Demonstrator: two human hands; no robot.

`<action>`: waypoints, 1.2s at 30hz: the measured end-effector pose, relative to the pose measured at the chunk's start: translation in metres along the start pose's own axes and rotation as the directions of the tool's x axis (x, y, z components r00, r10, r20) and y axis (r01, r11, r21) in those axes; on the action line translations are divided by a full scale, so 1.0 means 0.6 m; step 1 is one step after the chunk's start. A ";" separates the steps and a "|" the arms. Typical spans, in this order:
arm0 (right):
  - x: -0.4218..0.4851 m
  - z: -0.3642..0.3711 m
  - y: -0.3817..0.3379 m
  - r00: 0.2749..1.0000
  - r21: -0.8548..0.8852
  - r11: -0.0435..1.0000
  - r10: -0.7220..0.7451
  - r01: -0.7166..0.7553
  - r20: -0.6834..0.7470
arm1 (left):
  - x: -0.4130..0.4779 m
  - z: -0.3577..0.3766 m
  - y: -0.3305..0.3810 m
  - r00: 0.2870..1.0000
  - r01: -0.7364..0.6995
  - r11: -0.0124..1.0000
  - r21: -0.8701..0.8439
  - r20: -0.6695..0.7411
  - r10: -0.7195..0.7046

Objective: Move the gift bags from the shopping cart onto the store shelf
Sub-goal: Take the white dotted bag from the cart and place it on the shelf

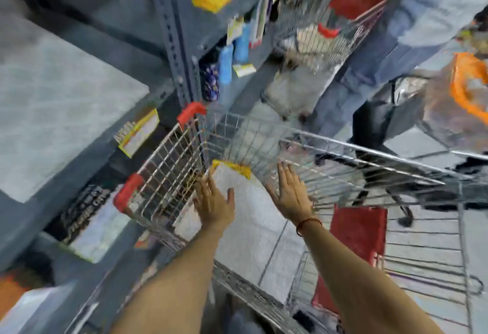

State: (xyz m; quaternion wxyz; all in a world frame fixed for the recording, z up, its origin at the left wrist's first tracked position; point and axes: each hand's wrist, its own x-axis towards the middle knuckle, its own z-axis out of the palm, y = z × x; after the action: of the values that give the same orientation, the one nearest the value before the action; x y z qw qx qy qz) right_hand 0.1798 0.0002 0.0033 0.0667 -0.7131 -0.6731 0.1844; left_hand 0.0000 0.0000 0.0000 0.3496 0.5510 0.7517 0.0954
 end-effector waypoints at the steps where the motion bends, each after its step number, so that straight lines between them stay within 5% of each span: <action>1: 0.009 0.021 0.010 0.998 0.029 0.998 0.049 -0.051 0.050 | 0.012 0.026 0.001 0.986 0.164 0.983 -0.087 0.016 -0.163; 4: 0.027 0.086 0.041 0.983 0.032 0.993 0.104 -0.110 0.150 | 0.036 0.101 -0.004 0.813 0.573 0.767 -0.288 0.079 -0.577; 7: 0.053 0.149 0.071 0.963 0.056 0.994 0.074 -0.092 0.259 | 0.051 0.167 -0.033 0.646 0.727 0.539 -0.426 0.158 -0.747; 13: 0.087 0.220 0.093 0.937 0.124 0.977 0.127 -0.175 0.324 | 0.074 0.222 -0.084 0.371 0.745 0.171 -0.644 0.187 -0.910; 17: 0.092 0.231 0.100 0.954 0.182 0.957 0.178 -0.224 0.241 | 0.085 0.215 -0.087 0.277 0.646 0.003 -0.763 0.231 -0.933; 27: 0.022 0.145 0.083 0.975 0.472 0.873 0.196 -0.123 -0.109 | 0.040 0.125 -0.058 0.388 0.709 0.223 -0.669 0.106 -0.916; 29: 0.012 0.107 0.069 0.963 0.510 0.855 0.209 -0.094 -0.172 | 0.027 0.088 -0.036 0.469 0.654 0.311 -0.689 0.047 -0.882; 32: 0.008 0.033 0.033 0.935 0.549 0.836 0.205 -0.012 -0.290 | 0.008 0.021 0.000 0.683 0.467 0.529 -0.708 -0.091 -0.725; 36: -0.001 -0.083 -0.019 0.849 0.592 0.793 0.207 0.146 -0.486 | -0.020 -0.090 0.055 0.822 0.223 0.736 -0.639 -0.283 -0.495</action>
State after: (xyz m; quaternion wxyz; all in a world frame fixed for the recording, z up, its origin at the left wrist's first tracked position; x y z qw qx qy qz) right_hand 0.1867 0.0080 0.0536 0.4711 -0.6867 -0.5203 0.1892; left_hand -0.0069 0.0148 0.0623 0.3349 0.2217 0.8383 0.3686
